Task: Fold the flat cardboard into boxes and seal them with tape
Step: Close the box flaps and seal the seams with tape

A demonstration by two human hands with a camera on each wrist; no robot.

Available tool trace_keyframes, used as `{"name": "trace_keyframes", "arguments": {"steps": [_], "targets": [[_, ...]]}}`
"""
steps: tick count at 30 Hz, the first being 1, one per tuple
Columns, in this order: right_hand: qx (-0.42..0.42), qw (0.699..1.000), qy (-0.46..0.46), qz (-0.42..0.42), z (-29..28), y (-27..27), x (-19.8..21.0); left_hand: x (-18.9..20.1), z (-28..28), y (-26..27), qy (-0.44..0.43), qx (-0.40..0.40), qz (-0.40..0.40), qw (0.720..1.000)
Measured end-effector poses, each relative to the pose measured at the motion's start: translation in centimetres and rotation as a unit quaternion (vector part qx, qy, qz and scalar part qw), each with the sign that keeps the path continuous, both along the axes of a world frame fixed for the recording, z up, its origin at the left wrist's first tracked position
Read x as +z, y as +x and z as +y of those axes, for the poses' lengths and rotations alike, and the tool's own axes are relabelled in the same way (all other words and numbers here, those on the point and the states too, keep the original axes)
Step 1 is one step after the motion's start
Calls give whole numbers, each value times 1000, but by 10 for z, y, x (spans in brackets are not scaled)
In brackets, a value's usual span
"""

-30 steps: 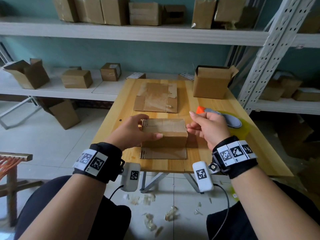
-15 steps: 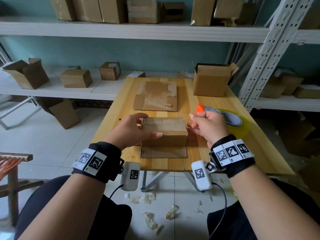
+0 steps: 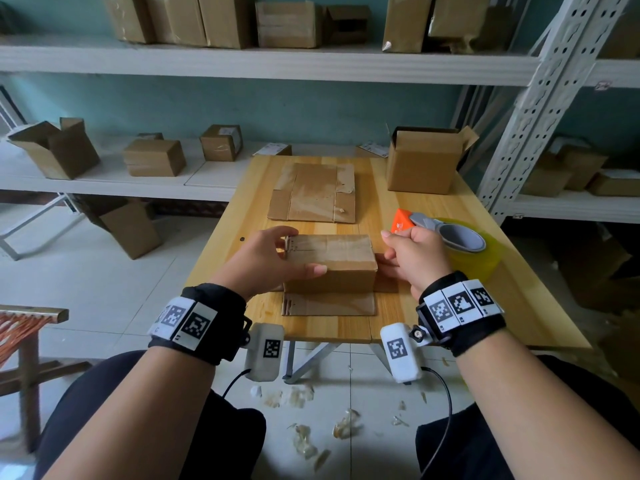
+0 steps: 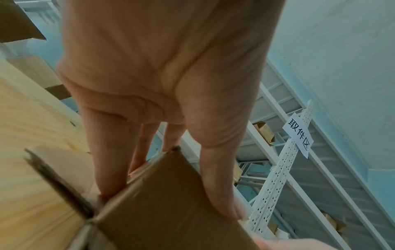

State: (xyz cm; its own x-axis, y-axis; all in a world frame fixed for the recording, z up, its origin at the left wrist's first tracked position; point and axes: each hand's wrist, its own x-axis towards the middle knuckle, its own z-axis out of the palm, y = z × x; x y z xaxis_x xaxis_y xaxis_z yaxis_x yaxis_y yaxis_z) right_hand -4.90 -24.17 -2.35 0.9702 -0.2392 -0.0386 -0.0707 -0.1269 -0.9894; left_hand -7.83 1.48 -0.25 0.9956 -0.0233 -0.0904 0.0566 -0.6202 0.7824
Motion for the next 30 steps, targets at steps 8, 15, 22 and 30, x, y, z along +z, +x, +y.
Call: {"name": "trace_keyframes", "arguments": {"steps": [8, 15, 22, 30], "targets": [[4, 999, 26, 32, 2, 0, -2, 1, 0, 1, 3, -2, 1, 1000], [16, 996, 72, 48, 5, -6, 2, 0, 1, 2, 3, 2, 1, 1000], [9, 999, -45, 29, 8, -6, -1, 0, 2, 3, 11, 4, 4, 1000], [23, 998, -46, 44, 11, -3, -6, 3, 2, 4, -2, 1, 19, 1000]]}}
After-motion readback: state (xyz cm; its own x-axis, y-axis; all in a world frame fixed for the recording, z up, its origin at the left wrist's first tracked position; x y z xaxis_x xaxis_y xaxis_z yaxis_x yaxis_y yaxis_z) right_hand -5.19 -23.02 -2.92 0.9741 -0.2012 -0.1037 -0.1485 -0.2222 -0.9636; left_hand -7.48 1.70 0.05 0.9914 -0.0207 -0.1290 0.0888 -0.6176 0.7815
